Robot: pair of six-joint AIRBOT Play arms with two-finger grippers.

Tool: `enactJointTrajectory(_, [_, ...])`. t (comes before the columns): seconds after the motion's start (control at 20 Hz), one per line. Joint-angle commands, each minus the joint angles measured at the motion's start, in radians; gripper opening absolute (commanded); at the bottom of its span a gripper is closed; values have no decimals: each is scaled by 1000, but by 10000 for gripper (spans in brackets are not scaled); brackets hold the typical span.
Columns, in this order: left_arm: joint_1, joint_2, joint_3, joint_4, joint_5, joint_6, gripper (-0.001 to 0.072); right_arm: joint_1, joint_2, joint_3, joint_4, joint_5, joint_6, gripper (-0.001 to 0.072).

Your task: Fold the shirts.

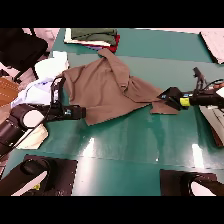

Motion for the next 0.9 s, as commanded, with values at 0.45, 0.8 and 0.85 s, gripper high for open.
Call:
enactJointTrajectory(0.45, [0, 1, 28, 84, -62, 30, 27, -21, -122, -109, 54, -317, 82, 610])
enactJointTrajectory(0.8, [0, 1, 28, 85, -61, 31, 27, 10, -242, 37, 54, -355, 22, 267])
enactJointTrajectory(0.85, [0, 1, 28, 88, -61, 31, 26, 3, -254, 85, 52, -305, -13, 34])
